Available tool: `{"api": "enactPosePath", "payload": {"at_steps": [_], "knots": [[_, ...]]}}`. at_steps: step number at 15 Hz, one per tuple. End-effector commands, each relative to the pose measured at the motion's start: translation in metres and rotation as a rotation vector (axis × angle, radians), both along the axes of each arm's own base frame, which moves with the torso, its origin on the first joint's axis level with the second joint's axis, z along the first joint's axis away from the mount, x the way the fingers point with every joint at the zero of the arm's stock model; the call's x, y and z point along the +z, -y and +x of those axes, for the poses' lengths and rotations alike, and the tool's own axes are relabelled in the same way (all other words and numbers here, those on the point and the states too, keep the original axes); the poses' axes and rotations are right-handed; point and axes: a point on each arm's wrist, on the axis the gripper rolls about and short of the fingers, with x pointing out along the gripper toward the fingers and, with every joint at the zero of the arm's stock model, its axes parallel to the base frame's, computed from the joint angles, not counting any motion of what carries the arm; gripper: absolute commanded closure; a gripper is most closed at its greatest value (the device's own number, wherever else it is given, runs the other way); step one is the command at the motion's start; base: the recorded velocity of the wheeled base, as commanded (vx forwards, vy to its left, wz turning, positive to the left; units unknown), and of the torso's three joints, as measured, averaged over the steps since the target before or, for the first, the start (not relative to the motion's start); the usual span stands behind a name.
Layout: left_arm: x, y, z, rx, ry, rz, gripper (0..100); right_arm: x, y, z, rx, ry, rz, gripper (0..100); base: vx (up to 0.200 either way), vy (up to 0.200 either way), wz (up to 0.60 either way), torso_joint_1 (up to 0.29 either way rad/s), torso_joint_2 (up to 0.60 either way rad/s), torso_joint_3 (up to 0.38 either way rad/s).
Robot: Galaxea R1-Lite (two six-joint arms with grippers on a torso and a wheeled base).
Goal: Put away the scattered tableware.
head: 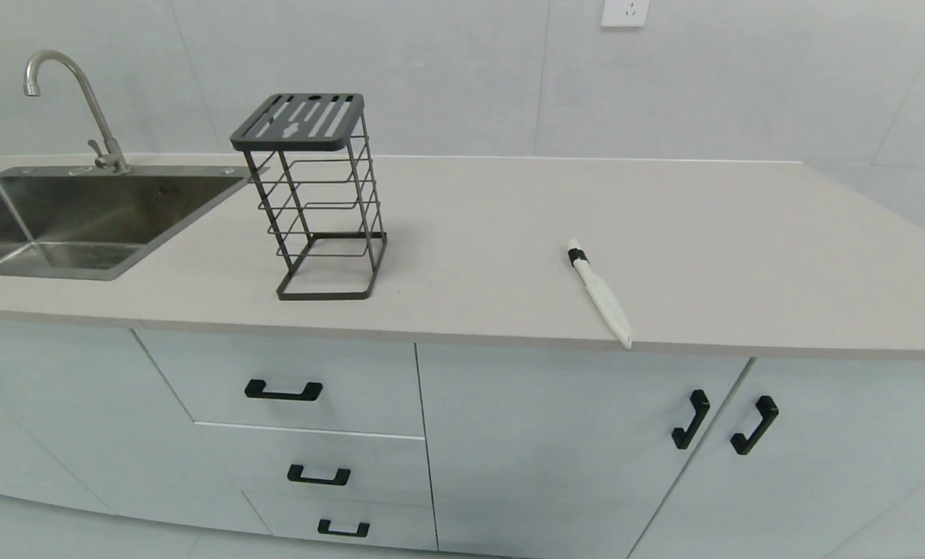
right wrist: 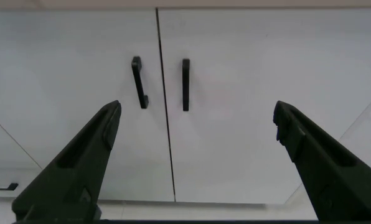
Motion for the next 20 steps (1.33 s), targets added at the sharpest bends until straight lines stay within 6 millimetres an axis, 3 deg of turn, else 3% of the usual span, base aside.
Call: {"api": "enactPosePath", "payload": {"at_steps": [1,15,20], "knots": [[0.0,0.0,0.0001,0.0,-0.001,0.0,0,-0.0001,0.0,0.0001,0.0,-0.002,0.0,0,0.0,0.0,0.0,0.325,-0.5,-0.227],[0.0,0.0,0.0001,0.003,-0.001,0.0,0,-0.0001,0.0,0.0001,0.0,-0.002,-0.001,0,0.0,0.0,0.0,0.307,-0.52,-0.252],[0.0,-0.0004,0.0001,0.017,-0.001,-0.002,0,-0.0001,0.0,0.0001,0.0,-0.002,0.0,0,0.0,0.0,0.0,0.055,-0.11,-0.054]]}}
